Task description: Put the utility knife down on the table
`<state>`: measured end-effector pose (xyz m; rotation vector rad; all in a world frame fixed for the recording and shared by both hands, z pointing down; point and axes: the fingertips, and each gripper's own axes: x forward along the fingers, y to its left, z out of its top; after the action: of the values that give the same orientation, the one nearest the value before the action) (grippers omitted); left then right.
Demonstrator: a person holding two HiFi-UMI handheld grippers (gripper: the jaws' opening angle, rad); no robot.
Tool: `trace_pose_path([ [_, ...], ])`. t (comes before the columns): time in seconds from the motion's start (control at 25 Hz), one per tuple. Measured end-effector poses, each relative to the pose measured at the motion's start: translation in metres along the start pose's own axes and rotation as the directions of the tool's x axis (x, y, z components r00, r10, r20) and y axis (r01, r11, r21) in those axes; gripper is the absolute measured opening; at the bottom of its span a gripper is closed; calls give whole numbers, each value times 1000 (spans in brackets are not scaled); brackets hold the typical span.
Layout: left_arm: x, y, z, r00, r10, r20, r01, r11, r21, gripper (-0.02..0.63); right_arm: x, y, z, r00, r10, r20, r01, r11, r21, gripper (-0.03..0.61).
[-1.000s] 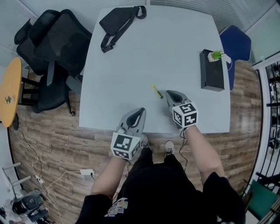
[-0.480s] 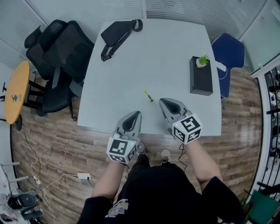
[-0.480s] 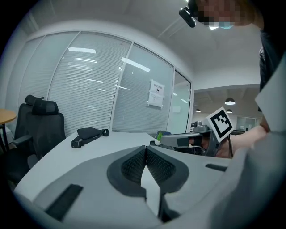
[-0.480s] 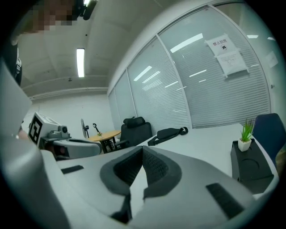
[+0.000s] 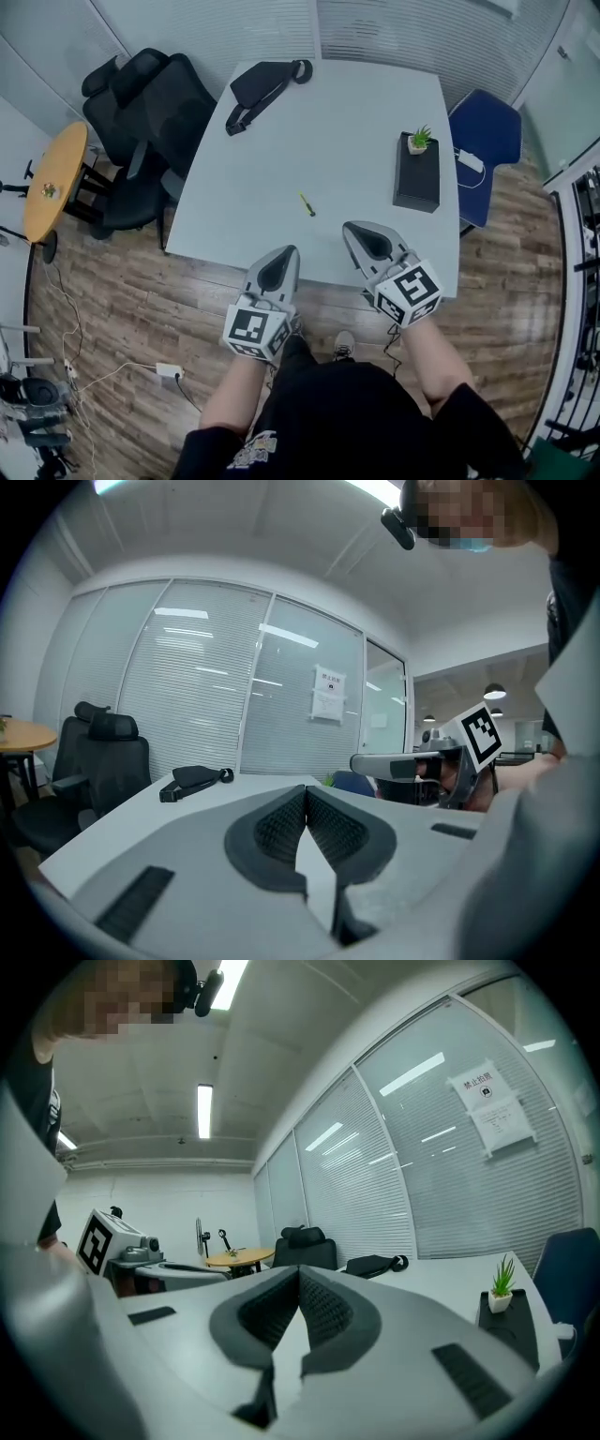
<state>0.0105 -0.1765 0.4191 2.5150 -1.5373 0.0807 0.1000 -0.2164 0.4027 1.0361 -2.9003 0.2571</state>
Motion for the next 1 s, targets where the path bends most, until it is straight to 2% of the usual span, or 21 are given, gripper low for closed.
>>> trace_pose_path([
  [0.2,-22,-23,0,1000,21,16,-21,1000,11,5,-24,12,1,1000,24,11,-24,1000,6,3],
  [0.48,-57,-18,2,999,27,32,-28,999,19,5,-26,50,-2,999,38,5,-38,999,14,3],
  [1.0,-124,27,3,993,-113,33,112,993,25,5,-8,137,-14,995,-95,-2,95,995,15,3],
])
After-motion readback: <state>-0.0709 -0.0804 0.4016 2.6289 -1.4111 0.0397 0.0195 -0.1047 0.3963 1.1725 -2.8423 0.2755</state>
